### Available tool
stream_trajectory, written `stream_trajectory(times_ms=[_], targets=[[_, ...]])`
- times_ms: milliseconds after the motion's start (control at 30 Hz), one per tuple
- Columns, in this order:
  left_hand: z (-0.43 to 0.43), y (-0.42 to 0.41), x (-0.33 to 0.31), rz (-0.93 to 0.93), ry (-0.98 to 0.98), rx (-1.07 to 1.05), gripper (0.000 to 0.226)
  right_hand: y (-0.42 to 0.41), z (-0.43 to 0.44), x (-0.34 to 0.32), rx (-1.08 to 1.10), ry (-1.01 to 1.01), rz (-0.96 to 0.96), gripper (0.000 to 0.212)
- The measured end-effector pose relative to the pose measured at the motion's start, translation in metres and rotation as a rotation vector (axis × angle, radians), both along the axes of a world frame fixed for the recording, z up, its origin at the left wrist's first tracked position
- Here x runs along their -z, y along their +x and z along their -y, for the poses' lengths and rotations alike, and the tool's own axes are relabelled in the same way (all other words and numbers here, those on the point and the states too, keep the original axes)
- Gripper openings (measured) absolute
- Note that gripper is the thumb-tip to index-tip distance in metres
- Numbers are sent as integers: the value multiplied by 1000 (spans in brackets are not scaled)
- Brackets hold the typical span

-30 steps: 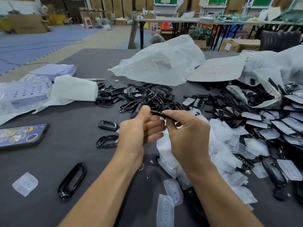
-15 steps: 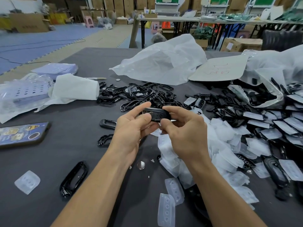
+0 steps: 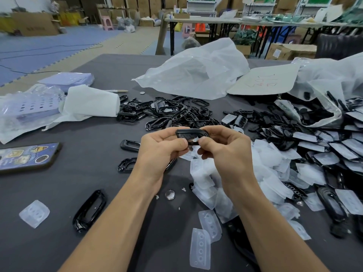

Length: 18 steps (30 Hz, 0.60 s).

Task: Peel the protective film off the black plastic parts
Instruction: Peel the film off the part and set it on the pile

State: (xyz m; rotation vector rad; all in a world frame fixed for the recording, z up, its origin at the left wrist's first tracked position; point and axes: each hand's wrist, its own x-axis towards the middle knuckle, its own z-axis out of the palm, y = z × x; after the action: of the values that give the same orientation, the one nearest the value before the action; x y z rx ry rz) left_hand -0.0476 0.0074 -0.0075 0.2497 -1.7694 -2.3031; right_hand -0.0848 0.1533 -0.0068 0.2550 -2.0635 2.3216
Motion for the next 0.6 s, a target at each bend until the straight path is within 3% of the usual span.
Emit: stream_trajectory(times_ms=[300,600], targets=[[6,-1,0,38,-119,-46,28,-6,-2,2,-143,82,37,22],[-13,-2,3,45,73,-190,13,-7,-2,3,-148,82,40,20]])
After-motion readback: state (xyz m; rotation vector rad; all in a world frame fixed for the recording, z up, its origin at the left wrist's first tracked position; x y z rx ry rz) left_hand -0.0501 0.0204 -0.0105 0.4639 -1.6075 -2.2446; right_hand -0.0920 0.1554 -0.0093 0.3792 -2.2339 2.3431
